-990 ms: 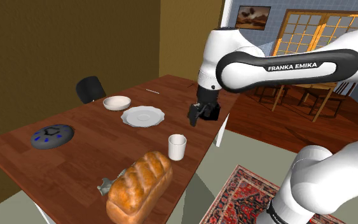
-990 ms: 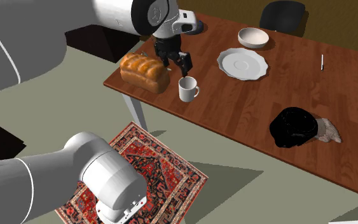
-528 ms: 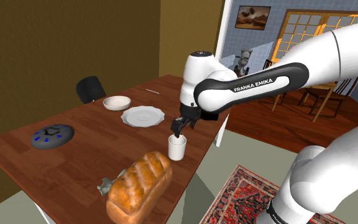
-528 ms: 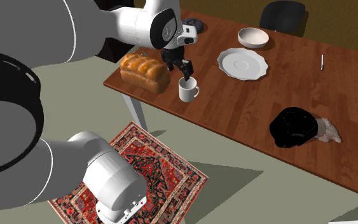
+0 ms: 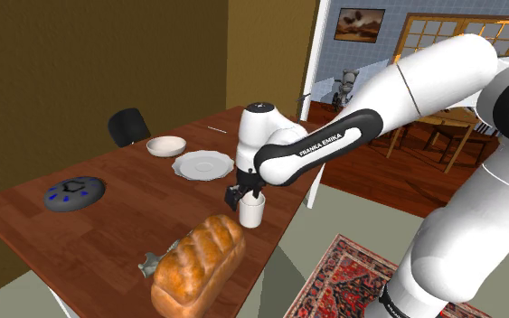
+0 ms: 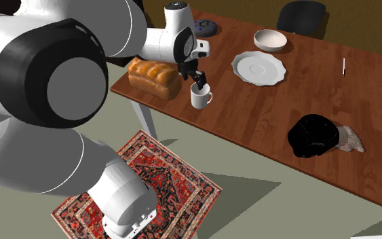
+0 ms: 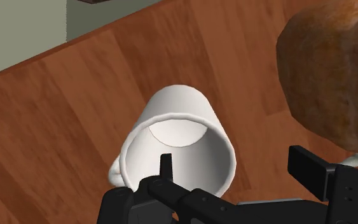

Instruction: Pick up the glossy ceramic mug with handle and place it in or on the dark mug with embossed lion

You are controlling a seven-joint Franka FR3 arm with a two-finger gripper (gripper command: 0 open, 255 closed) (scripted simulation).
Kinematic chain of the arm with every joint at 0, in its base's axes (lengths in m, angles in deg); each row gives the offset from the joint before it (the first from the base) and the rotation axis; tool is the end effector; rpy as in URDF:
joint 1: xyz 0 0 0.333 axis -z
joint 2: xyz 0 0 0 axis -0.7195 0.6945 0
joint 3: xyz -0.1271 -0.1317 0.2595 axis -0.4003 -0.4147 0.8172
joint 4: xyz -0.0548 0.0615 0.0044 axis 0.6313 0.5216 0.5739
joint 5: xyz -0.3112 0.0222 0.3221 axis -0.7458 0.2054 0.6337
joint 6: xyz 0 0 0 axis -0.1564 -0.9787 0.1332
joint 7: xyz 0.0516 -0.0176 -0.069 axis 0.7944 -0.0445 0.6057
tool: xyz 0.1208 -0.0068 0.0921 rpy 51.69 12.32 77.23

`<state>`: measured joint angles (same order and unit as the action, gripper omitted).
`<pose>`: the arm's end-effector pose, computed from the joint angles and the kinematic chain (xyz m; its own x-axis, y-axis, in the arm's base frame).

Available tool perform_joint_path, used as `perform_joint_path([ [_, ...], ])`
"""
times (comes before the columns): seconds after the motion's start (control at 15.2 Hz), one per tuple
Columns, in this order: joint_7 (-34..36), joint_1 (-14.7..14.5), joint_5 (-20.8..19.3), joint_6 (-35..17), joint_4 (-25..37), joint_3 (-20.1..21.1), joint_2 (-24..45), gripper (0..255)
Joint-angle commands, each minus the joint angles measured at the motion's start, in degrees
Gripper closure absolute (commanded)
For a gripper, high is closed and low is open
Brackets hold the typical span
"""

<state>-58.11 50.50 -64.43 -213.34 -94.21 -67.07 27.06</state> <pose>0.5239 0.1145 0.3016 0.9787 -0.1378 0.1522 -0.1500 -0.9860 0.0722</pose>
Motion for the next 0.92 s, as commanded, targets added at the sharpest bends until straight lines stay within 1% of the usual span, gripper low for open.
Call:
perform_joint_path([
  [0.0,0.62,0.28,-0.89,-1.57,0.11,0.06,1.72,0],
  [0.26,1.92,0.71,-2.76,-5.04,-0.7,0.07,4.59,0],
  [0.79,1.92,0.7,-2.76,-5.03,-0.69,0.06,4.59,0],
  [0.86,1.92,0.7,-2.76,-5.03,-0.69,0.06,4.59,255],
])
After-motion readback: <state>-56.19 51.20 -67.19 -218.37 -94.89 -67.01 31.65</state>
